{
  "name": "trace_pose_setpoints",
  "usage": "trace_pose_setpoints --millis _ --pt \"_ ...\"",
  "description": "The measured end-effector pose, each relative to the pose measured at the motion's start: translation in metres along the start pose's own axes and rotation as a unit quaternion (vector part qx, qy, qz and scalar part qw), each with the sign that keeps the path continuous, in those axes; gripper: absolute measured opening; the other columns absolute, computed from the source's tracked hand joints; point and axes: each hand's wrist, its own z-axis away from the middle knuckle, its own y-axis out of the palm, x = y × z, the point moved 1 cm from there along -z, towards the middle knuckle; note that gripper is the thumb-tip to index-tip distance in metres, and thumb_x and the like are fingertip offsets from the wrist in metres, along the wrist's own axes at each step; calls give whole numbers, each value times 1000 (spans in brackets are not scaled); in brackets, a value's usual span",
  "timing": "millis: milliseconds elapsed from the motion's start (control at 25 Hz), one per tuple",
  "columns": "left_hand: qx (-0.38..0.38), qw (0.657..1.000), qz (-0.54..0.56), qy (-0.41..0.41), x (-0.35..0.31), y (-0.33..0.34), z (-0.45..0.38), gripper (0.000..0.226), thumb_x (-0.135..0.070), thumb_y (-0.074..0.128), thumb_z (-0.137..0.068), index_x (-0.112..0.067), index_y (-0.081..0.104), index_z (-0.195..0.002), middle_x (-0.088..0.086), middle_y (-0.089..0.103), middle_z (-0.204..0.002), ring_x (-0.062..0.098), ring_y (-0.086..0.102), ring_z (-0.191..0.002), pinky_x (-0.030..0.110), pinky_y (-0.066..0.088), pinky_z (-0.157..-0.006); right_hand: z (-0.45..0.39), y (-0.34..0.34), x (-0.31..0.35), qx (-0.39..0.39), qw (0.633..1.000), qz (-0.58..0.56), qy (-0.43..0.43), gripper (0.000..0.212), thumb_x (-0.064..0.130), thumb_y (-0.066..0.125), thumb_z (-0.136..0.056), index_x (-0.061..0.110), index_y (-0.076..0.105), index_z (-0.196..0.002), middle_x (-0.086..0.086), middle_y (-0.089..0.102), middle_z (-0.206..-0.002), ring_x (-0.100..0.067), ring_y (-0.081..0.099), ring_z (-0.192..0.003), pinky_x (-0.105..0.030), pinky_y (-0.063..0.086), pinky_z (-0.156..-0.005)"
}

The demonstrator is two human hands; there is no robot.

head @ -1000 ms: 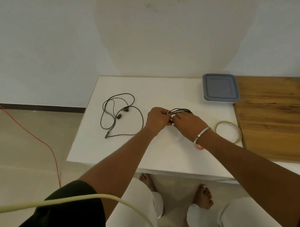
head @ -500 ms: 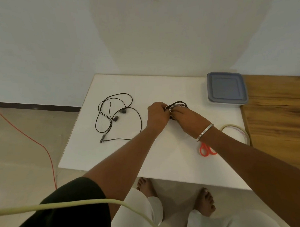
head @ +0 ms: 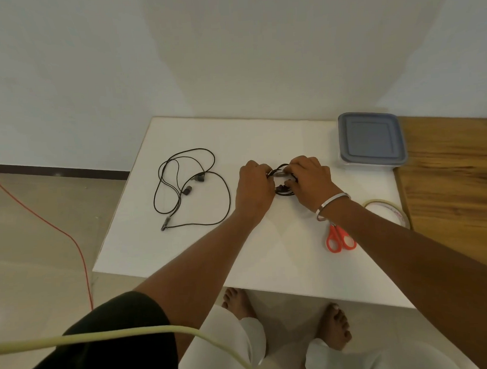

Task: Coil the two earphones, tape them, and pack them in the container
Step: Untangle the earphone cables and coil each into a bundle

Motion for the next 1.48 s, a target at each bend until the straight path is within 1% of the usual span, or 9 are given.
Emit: trace_pose_setpoints --millis 80,120,320,520,680,800,920,1160,1480 --pt "-7 1000 28 10 3 2 3 29 -5 51 -93 -6 60 -120 13 53 -112 26 52 -103 36 46 -89 1 2 -2 17 1000 -5 -15 32 21 49 -94 14 53 -124 -3 48 -128 -24 42 -118 -38 32 -94" --pt "-16 999 43 21 4 3 4 30 -4 52 -93 -8 59 -122 11 51 -114 26 52 -104 36 46 -90 2 2 -3 21 1000 -4 -21 33 20 48 -94 13 51 -126 -4 47 -128 -24 43 -118 -38 32 -95" --pt "3 995 -7 100 8 6 5 18 -8 53 -94 -5 69 -101 8 53 -104 26 50 -94 38 46 -80 8 2 -5 21 998 -9 -50 35 15 44 -93 15 48 -128 -5 48 -131 -25 44 -120 -39 31 -100" --pt "-1 986 -100 135 14 3 11 24 -19 51 -97 -13 70 -109 3 59 -110 25 52 -97 41 43 -80 12 1 -7 4 997 26 -76 18 17 45 -90 13 57 -103 -5 52 -119 -24 50 -108 -40 35 -93" --pt "-8 987 -100 122 14 6 15 25 -23 53 -96 -14 69 -113 2 58 -114 24 52 -102 39 42 -83 8 1 -5 -21 999 -31 -38 16 15 48 -89 8 62 -89 -4 54 -108 -22 52 -96 -39 35 -89" --pt "-17 987 -100 124 14 8 15 24 -22 53 -96 -16 69 -112 1 57 -116 24 50 -103 36 38 -82 2 3 -5 -12 999 13 -35 14 15 46 -87 13 59 -92 -2 53 -105 -21 51 -98 -38 30 -91" --pt "-26 988 -96 114 14 11 14 23 -20 53 -95 -19 68 -113 -1 55 -119 24 48 -106 33 33 -82 0 4 -4 -25 998 37 -44 19 16 49 -83 15 59 -100 -2 49 -115 -21 47 -109 -41 29 -96" --pt "-19 993 -76 93 8 17 8 26 -13 51 -93 -19 67 -113 -1 52 -123 23 46 -108 33 29 -84 -11 0 -6 -29 999 9 11 15 14 51 -85 15 63 -94 -4 48 -114 -24 44 -106 -38 33 -87" --pt "-28 997 -16 65 3 14 8 20 -13 52 -93 -17 67 -105 2 51 -119 23 48 -106 38 38 -82 -15 -5 -3 -33 999 2 24 17 8 50 -87 14 62 -97 -7 49 -112 -26 45 -105 -37 35 -87"
